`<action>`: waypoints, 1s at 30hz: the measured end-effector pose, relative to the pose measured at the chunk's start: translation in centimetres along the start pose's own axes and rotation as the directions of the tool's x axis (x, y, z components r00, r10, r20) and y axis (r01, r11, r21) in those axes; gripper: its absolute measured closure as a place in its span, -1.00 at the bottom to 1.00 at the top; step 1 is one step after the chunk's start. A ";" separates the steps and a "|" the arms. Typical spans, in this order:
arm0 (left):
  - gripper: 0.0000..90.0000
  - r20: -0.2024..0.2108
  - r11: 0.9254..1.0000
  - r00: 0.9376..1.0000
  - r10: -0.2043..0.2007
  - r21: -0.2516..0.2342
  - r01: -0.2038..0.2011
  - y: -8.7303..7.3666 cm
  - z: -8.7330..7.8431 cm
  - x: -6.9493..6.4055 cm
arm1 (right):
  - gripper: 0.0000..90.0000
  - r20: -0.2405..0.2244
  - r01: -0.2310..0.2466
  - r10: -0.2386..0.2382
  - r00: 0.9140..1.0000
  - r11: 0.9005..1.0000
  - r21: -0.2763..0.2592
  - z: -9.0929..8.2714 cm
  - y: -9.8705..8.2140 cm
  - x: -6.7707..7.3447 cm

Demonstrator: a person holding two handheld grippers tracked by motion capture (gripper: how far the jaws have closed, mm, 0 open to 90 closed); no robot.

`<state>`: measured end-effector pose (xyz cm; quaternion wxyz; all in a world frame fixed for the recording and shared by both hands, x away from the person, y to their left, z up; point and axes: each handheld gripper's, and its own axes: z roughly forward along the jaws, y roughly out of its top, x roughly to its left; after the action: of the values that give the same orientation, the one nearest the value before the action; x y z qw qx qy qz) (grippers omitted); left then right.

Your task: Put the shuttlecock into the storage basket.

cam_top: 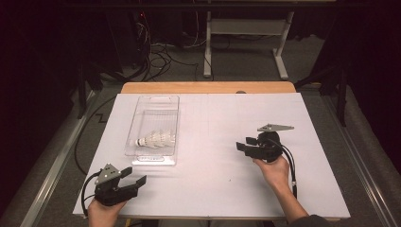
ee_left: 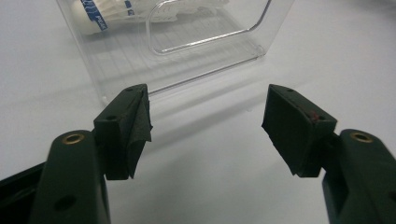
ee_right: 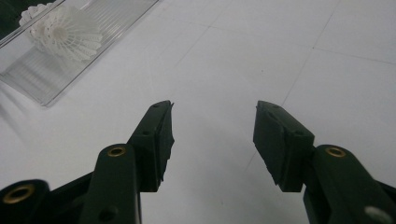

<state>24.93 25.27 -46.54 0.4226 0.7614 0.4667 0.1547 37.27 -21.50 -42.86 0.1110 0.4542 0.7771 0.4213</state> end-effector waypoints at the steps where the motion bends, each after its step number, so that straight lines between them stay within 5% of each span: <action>1: -0.26 0.000 1.000 1.000 -0.001 0.000 0.001 0.0 0.0 0.0 | 0.07 0.001 0.001 -0.001 1.000 1.000 0.001 -0.1 -0.1 0.0; 30: -0.26 -0.002 1.000 1.000 0.001 -0.001 -0.001 0.0 0.0 0.0 | 0.02 0.042 -0.017 0.018 0.999 0.999 -0.033 -2.0 -2.2 -1.5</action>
<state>24.92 25.26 -46.51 0.4225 0.7611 0.4668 0.1561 35.66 -24.34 -43.59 0.1310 0.4680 0.7636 0.4251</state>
